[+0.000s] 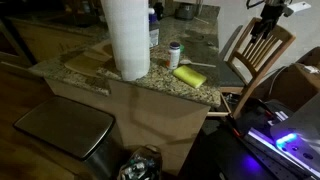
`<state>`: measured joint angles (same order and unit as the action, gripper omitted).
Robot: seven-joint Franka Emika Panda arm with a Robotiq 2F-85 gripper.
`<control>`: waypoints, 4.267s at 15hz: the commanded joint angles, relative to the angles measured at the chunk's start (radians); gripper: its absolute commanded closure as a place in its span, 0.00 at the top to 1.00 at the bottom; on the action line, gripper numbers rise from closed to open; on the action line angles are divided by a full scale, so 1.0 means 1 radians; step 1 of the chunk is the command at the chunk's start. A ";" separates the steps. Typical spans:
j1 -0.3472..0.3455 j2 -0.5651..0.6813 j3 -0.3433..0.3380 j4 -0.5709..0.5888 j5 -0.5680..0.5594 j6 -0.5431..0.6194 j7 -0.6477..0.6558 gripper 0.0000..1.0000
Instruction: Pick up the spoon from the counter and place it on the green object
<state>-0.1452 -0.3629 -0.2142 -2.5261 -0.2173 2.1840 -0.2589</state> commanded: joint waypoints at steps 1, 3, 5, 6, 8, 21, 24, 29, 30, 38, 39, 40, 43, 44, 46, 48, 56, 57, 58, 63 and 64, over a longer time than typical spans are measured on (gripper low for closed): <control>-0.007 0.000 0.007 0.001 0.003 -0.001 -0.002 1.00; -0.007 -0.003 0.000 -0.018 -0.021 0.077 -0.039 1.00; -0.005 0.000 -0.009 -0.041 -0.044 0.219 -0.086 1.00; -0.008 0.011 -0.011 -0.045 -0.059 0.285 -0.103 1.00; 0.003 0.022 -0.030 -0.067 -0.054 0.429 -0.163 1.00; 0.429 -0.010 -0.394 -0.104 0.434 0.598 -0.908 1.00; 0.443 -0.017 -0.419 -0.104 0.435 0.595 -0.933 1.00; 0.702 0.030 -0.567 -0.097 0.539 0.671 -1.053 1.00; 0.711 0.014 -0.550 -0.086 0.530 0.698 -1.045 1.00; 0.741 0.000 -0.523 -0.017 0.504 0.770 -0.946 1.00; 0.741 0.002 -0.522 -0.015 0.504 0.771 -0.942 1.00; 0.755 0.044 -0.545 0.019 0.510 0.684 -0.940 1.00; 0.978 0.136 -0.755 0.102 0.689 0.498 -1.070 1.00; 1.037 0.171 -0.817 0.128 0.747 0.434 -1.105 1.00; 1.140 0.263 -0.931 0.180 0.875 0.350 -1.139 1.00; 1.104 0.183 -0.890 0.126 0.821 0.398 -1.109 1.00; 1.202 0.372 -0.942 0.125 1.036 0.421 -1.173 1.00; 1.200 0.372 -0.930 0.112 1.054 0.443 -1.173 1.00; 1.206 0.393 -0.923 0.109 1.093 0.469 -1.186 1.00; 1.214 0.410 -0.916 0.117 1.110 0.480 -1.156 1.00; 1.215 0.418 -0.915 0.117 1.112 0.482 -1.156 1.00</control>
<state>1.0696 0.0557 -1.1296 -2.4090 0.8947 2.6661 -1.4146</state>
